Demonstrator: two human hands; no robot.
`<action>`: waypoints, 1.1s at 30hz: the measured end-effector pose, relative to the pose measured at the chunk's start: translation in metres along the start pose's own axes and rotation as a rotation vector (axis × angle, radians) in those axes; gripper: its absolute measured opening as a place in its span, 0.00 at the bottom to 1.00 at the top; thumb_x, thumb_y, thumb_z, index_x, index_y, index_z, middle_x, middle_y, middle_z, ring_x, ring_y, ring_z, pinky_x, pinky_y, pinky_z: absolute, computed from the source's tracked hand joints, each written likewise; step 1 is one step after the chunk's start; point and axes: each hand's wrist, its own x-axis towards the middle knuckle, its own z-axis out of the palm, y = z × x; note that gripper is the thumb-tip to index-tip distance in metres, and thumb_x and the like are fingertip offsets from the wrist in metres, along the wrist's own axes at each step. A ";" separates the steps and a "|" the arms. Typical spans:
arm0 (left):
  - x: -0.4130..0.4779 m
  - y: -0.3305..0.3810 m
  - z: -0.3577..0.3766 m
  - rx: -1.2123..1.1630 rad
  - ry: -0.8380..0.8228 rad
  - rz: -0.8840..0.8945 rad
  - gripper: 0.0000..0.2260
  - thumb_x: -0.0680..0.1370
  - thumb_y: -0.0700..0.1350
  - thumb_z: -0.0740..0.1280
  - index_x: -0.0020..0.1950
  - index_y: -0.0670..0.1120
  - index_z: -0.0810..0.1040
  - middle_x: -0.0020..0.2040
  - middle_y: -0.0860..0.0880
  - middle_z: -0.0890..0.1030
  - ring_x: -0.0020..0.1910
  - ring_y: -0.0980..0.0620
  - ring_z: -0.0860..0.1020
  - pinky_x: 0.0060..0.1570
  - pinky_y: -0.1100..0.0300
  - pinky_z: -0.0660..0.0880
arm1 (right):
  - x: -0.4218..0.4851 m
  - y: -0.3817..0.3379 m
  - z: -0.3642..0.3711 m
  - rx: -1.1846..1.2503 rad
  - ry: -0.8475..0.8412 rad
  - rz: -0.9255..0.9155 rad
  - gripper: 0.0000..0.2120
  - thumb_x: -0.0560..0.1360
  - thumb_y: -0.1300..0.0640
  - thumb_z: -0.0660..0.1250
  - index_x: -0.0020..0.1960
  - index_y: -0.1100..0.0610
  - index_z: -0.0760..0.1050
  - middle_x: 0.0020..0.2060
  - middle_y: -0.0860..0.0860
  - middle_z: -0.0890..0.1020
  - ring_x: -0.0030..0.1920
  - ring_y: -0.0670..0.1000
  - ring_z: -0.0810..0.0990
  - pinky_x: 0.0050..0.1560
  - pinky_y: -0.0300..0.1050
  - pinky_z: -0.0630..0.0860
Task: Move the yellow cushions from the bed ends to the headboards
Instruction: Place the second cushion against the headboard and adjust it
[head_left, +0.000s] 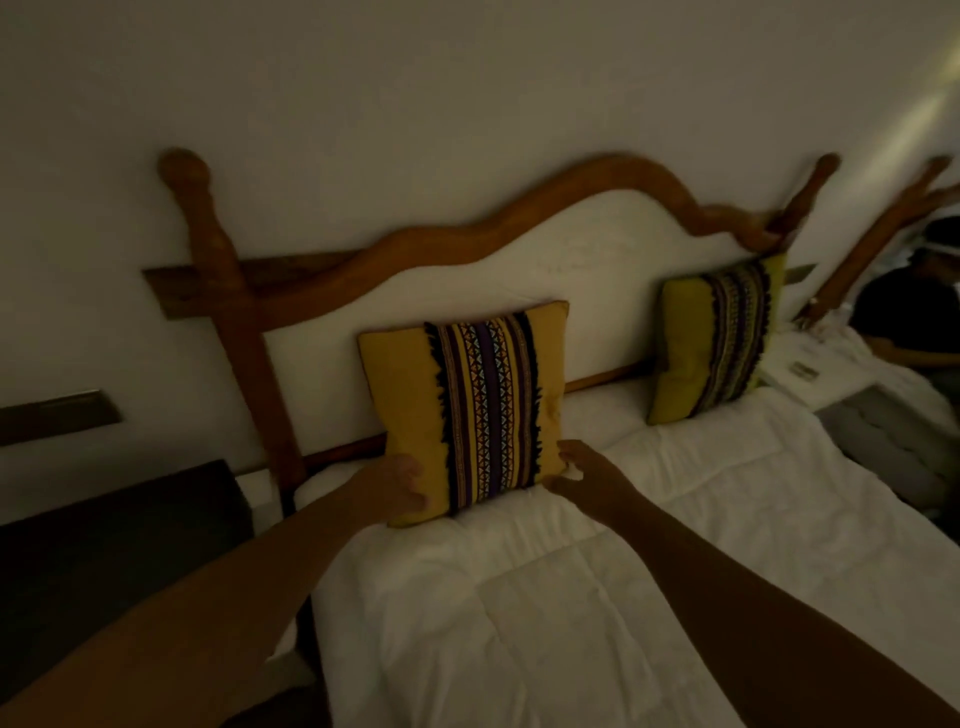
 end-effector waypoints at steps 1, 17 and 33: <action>-0.017 0.003 0.000 0.049 -0.001 0.019 0.26 0.76 0.45 0.71 0.72 0.42 0.69 0.68 0.43 0.75 0.67 0.46 0.73 0.67 0.56 0.70 | -0.017 -0.006 -0.001 -0.020 -0.007 -0.009 0.30 0.75 0.49 0.71 0.74 0.55 0.66 0.69 0.54 0.74 0.67 0.55 0.73 0.64 0.45 0.69; -0.145 0.005 0.032 0.388 0.157 0.180 0.25 0.79 0.48 0.66 0.74 0.40 0.66 0.73 0.41 0.70 0.71 0.43 0.69 0.71 0.52 0.65 | -0.156 -0.023 0.001 -0.298 0.008 -0.151 0.29 0.74 0.45 0.71 0.72 0.53 0.69 0.65 0.54 0.78 0.61 0.53 0.77 0.54 0.39 0.69; -0.156 -0.020 0.034 0.513 0.144 0.167 0.31 0.80 0.52 0.64 0.79 0.45 0.57 0.78 0.44 0.63 0.75 0.46 0.65 0.74 0.53 0.61 | -0.161 -0.013 0.012 -0.273 -0.007 -0.128 0.28 0.74 0.44 0.71 0.70 0.54 0.69 0.63 0.53 0.77 0.54 0.48 0.74 0.51 0.39 0.69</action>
